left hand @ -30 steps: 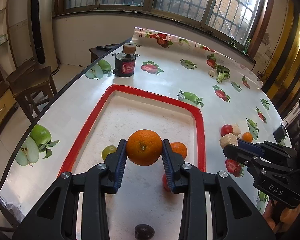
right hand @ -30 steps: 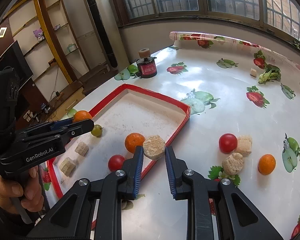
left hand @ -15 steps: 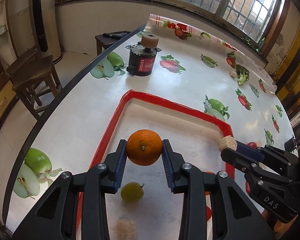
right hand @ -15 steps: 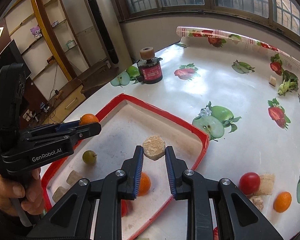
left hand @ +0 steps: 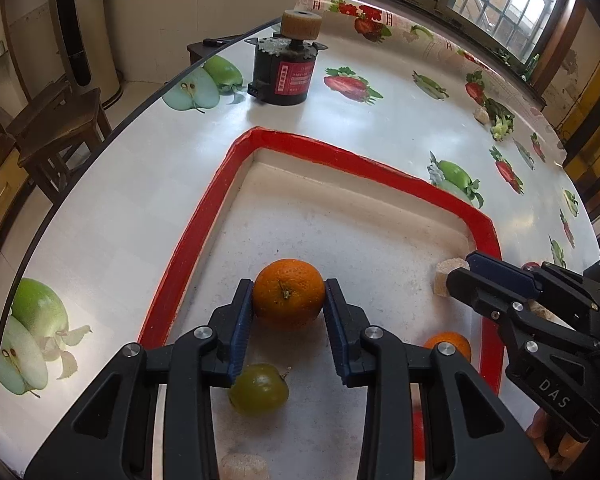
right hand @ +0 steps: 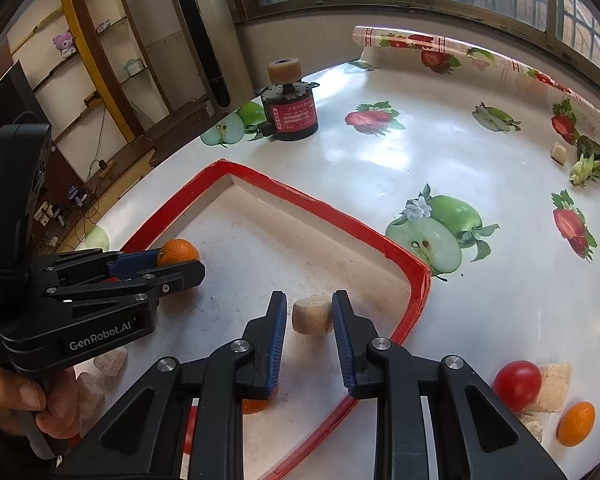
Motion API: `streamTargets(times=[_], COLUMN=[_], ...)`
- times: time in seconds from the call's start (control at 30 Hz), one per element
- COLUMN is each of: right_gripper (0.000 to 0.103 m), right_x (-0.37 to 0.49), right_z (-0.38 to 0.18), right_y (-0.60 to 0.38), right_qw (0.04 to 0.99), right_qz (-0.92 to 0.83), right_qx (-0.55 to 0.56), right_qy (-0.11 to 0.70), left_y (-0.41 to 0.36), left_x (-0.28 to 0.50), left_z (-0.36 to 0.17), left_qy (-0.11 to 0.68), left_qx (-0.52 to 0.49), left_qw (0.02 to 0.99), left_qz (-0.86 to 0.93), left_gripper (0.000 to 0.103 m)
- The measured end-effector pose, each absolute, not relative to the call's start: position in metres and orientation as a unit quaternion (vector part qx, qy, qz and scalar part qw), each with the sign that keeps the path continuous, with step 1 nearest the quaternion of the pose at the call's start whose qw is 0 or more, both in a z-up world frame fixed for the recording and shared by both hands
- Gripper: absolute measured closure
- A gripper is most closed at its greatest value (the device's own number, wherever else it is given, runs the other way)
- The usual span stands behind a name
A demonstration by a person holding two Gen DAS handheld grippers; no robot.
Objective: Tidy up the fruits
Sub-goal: 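Carry the orange with left tool while right tool carries the beige cube to the tray, then open left tool to drop the orange in the tray while right tool releases the cube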
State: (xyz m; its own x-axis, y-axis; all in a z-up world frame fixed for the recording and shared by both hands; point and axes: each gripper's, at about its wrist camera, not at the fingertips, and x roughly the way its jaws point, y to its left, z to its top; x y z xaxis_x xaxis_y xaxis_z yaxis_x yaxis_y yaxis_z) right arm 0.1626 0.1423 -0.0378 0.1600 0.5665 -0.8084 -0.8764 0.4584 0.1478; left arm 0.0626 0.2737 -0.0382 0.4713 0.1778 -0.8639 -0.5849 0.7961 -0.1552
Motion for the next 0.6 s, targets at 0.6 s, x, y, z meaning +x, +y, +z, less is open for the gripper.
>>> streamTargets(times=[0.6], right_gripper=[0.062], right_x=[0.153], right_z=[-0.020], right_y=[0.121], right_qw=[0.751], right_qz=[0.488], right_qx=[-0.178], right_qy=[0.408], left_y=[0.259], left_x=[0.039], left_z=[-0.017], left_qy=[0.435], left_qx=[-0.205], left_qw=[0.833], left_qz=[0.274], left_gripper=[0.049])
